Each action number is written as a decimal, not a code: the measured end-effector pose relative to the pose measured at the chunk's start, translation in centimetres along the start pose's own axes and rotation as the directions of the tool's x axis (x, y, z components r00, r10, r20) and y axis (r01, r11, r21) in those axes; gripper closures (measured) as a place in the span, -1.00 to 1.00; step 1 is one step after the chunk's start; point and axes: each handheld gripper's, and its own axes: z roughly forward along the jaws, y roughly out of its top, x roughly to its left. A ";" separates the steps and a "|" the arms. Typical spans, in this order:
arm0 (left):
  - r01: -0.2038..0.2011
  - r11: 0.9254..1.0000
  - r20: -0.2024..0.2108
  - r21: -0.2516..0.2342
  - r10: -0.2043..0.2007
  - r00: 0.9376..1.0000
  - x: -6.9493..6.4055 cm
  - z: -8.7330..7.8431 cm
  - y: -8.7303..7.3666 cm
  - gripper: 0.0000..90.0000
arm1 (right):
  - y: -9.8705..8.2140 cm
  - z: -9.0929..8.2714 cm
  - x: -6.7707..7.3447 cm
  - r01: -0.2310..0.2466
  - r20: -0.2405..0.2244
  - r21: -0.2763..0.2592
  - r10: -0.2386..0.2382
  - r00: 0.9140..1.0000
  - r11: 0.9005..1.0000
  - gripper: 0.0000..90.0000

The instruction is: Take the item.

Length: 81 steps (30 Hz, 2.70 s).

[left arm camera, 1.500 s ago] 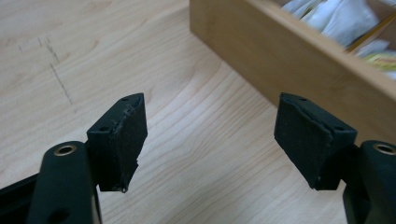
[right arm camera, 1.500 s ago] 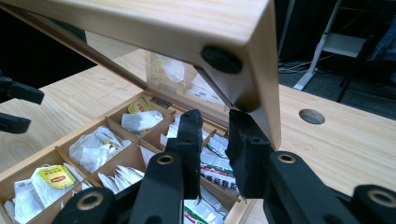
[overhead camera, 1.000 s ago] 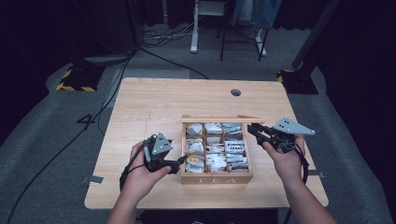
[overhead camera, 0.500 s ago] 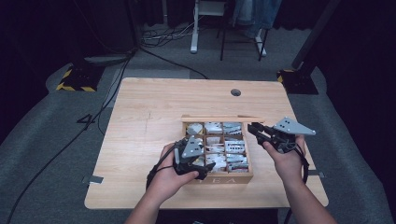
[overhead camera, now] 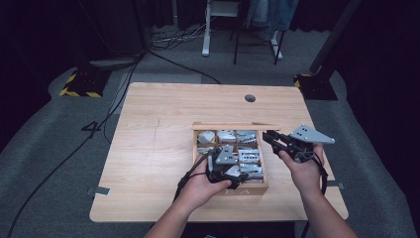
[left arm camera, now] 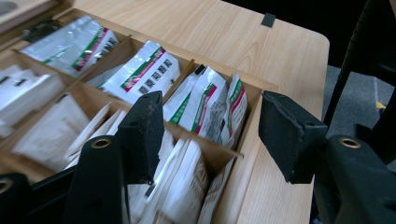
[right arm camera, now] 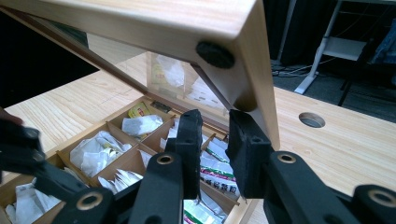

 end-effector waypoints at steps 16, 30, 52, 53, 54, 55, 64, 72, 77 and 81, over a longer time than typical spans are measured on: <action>0.060 0.996 0.100 0.072 -0.067 0.993 0.4 4.7 0.6 0.29 | 0.0 0.0 0.0 0.001 -0.003 0.001 -0.001 1.000 1.000 0.66; 0.115 0.982 0.159 0.149 -0.139 0.978 0.7 6.7 0.5 0.65 | 0.0 0.0 -0.1 0.001 -0.008 0.007 -0.001 1.000 1.000 0.65; 0.037 0.996 0.164 0.084 -0.051 0.985 0.4 4.8 1.8 0.95 | 0.0 0.0 -0.1 0.002 -0.005 0.009 -0.002 1.000 1.000 0.65; 0.031 0.997 0.159 0.078 -0.043 0.986 0.3 4.6 2.0 0.95 | 0.0 0.0 -0.1 0.002 -0.006 0.009 -0.002 1.000 1.000 0.65; 0.031 0.997 0.159 0.078 -0.043 0.986 0.3 4.6 2.0 0.95 | 0.0 0.0 -0.1 0.002 -0.006 0.009 -0.002 1.000 1.000 0.65; 0.025 0.998 0.149 0.062 -0.034 0.988 0.2 4.3 2.3 0.95 | 0.0 0.0 -0.1 0.000 -0.006 0.007 0.000 1.000 1.000 0.65; 0.001 1.000 0.140 0.008 -0.003 0.990 0.0 2.6 3.5 0.95 | -0.1 0.0 -0.2 -0.008 -0.009 0.007 0.008 1.000 1.000 0.65; -0.025 0.999 0.113 -0.039 0.030 0.993 -0.6 0.8 4.6 0.94 | -0.1 0.0 -0.2 -0.012 -0.008 0.007 0.012 1.000 1.000 0.65; -0.025 0.998 0.111 -0.066 0.033 0.993 -0.5 -0.2 4.8 0.94 | -0.1 0.1 -0.2 -0.011 -0.009 0.008 0.011 1.000 1.000 0.65; -0.015 0.996 0.105 -0.088 0.025 0.994 -0.4 -1.1 4.6 0.94 | -0.1 0.1 -0.2 -0.011 -0.009 0.010 0.011 1.000 1.000 0.65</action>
